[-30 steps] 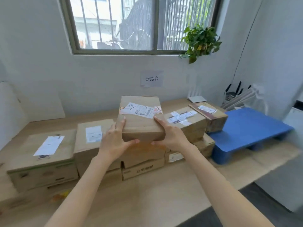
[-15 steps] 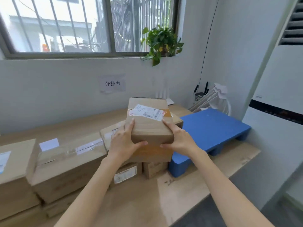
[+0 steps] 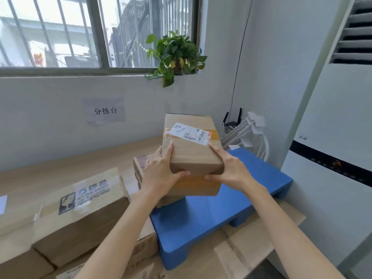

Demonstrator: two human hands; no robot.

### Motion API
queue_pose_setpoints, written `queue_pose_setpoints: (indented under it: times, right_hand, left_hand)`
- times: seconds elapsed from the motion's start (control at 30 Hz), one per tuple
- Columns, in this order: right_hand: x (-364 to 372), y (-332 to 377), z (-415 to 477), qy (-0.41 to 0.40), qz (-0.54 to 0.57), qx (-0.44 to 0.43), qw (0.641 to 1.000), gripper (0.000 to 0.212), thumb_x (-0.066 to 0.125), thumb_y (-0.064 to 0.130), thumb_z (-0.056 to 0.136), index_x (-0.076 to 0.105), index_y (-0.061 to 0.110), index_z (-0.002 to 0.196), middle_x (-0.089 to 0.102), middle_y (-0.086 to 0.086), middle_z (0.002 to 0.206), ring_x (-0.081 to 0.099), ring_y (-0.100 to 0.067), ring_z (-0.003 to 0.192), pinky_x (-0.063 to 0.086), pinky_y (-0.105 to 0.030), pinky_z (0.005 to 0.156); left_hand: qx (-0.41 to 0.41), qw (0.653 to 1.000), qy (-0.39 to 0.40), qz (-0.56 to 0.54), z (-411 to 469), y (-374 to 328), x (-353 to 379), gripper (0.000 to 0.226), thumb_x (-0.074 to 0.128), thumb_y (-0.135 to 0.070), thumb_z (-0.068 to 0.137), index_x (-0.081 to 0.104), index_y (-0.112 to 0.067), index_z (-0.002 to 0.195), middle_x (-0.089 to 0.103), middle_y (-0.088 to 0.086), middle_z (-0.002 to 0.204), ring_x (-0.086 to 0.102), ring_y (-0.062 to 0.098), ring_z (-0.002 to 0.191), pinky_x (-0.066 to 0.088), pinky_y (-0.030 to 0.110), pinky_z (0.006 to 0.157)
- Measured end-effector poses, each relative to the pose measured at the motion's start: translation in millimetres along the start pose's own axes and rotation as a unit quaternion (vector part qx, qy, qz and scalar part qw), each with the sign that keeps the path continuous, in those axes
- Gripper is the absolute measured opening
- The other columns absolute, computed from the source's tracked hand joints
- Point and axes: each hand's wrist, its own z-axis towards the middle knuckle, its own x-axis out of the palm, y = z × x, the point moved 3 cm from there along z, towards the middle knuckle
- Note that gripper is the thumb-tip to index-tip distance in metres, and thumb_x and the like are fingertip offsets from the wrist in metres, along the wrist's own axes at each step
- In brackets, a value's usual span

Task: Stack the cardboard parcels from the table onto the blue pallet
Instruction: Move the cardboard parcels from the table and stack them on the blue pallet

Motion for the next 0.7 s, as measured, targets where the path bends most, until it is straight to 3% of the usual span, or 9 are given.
queue_pose_setpoints:
  times: [0.37,0.7]
  right_hand:
    - [-31.7,-161.1,106.0,0.077,0.018,-0.027,0.996,0.101,0.082,0.033,0.067,0.017,0.060,0.141,0.043,0.012,0.143,0.051,-0.019,0.112,0.048,-0.040,0.091]
    - [44.3,-225.6,161.3,0.185,0.069,-0.047,0.979,0.098,0.078,0.033,0.067,0.017,0.062,0.139,0.042,0.018,0.142,0.050,-0.017,0.112,0.047,-0.037,0.092]
  left_hand:
    - [-0.084,0.996,-0.017,0.014,88.2,-64.5,152.4,0.105,0.062,-0.071,0.069,0.013,-0.028,0.151,0.034,0.008,0.150,0.032,0.030,0.137,0.031,0.044,0.110]
    - [-0.145,0.972,0.056,0.175,101.6,-30.3,222.6,0.101,0.061,-0.059,0.080,0.000,-0.026,0.152,0.026,0.009,0.151,0.023,0.027,0.137,0.018,0.039,0.113]
